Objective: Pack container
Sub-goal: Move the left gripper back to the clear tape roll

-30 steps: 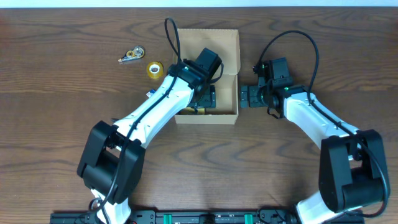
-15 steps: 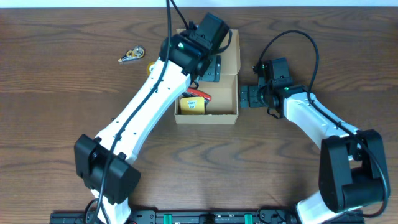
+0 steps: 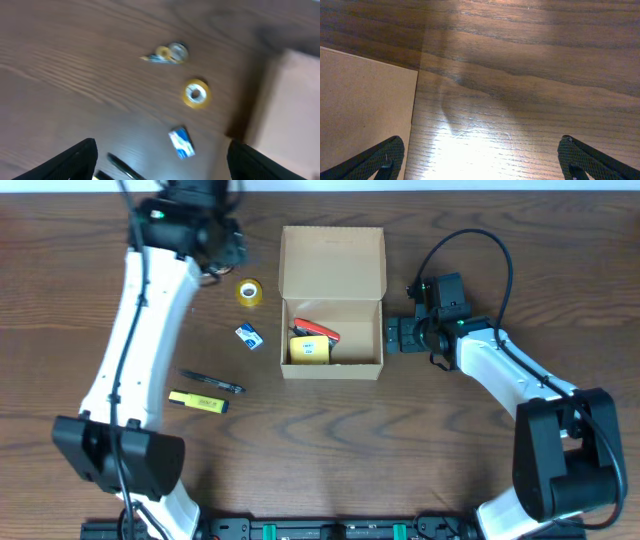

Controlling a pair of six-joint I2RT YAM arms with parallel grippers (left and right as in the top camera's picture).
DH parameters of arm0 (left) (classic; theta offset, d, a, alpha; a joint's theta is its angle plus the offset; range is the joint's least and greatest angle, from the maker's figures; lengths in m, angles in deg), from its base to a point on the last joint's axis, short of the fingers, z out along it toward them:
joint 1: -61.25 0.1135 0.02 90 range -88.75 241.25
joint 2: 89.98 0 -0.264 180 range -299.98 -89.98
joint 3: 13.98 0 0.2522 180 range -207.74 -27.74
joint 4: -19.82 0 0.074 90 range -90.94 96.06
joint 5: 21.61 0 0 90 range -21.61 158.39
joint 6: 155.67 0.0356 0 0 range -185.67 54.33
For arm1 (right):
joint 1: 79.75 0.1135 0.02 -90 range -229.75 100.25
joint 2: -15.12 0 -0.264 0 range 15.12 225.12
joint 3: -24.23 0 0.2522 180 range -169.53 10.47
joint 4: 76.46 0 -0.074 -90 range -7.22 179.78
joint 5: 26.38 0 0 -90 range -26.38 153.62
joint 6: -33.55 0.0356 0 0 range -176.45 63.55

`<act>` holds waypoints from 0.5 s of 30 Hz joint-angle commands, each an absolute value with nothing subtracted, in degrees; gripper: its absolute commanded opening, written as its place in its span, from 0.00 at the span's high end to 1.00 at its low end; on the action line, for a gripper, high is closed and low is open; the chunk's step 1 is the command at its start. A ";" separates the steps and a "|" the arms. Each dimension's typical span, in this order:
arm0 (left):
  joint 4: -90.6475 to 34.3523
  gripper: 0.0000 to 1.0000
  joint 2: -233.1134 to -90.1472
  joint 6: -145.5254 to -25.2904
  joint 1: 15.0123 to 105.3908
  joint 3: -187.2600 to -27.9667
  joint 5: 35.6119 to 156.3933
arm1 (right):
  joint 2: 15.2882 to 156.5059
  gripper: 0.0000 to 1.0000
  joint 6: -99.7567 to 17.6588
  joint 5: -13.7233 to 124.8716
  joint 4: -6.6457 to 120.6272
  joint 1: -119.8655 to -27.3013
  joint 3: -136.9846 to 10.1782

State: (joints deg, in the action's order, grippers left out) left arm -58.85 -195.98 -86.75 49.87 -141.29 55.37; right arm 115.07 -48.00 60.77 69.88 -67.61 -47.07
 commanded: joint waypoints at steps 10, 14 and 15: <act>-49.95 0.15 -207.80 -76.98 56.67 -139.24 68.31 | 115.59 0.01 -48.83 60.79 69.83 -67.67 -46.93; -48.40 0.16 -213.35 -71.10 57.66 -139.24 74.30 | 115.59 0.01 -48.83 60.79 69.83 -67.67 -46.93; -48.33 0.16 -214.56 -70.10 57.63 -139.24 74.89 | 115.59 0.01 -48.83 60.77 69.83 -67.67 -46.93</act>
